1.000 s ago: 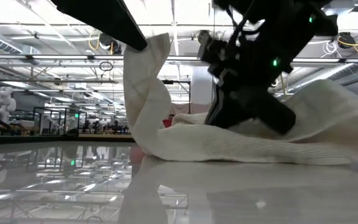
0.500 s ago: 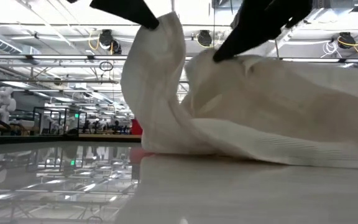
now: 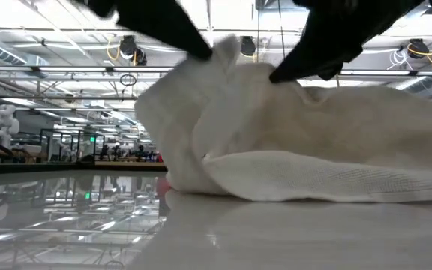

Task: Roll towel
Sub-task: Roll the white towel

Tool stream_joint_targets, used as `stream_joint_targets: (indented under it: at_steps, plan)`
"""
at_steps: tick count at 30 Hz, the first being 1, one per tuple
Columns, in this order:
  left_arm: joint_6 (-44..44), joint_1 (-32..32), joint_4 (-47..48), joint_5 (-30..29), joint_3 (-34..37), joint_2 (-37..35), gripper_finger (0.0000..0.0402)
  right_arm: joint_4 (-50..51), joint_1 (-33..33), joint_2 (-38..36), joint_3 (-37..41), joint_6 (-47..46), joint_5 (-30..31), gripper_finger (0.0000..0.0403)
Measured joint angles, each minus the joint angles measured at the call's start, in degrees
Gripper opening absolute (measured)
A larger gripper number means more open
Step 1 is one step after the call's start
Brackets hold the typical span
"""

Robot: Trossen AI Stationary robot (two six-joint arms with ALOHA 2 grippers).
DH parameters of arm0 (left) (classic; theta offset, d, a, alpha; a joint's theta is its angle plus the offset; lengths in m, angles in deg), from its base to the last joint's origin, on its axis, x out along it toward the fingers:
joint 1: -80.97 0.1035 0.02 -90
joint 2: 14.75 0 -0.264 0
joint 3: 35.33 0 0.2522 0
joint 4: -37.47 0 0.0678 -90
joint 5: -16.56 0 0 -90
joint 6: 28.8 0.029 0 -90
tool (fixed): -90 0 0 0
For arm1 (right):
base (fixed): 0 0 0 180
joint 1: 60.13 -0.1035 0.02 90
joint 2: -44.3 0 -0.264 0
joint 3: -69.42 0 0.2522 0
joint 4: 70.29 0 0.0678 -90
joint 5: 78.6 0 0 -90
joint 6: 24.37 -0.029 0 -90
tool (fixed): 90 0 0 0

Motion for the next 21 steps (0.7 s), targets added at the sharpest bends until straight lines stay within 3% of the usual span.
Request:
stream_joint_targets:
  at_steps: [3,10,21]
  plan:
    - [-1.8,0.23,-2.33,-1.02,0.02,2.87,0.0,-3.94,-0.95,-0.02,1.7,-1.05,-0.08,0.0004]
    - [-3.52,1.92,-8.21,-11.57,0.06,5.41,0.0,-4.97,-1.94,0.0,2.18,-1.32,-0.44,0.0004]
    - [-8.18,4.26,-8.28,-12.67,0.06,5.41,0.0,-2.6,-2.64,0.0,2.2,-1.31,-3.48,0.0004]
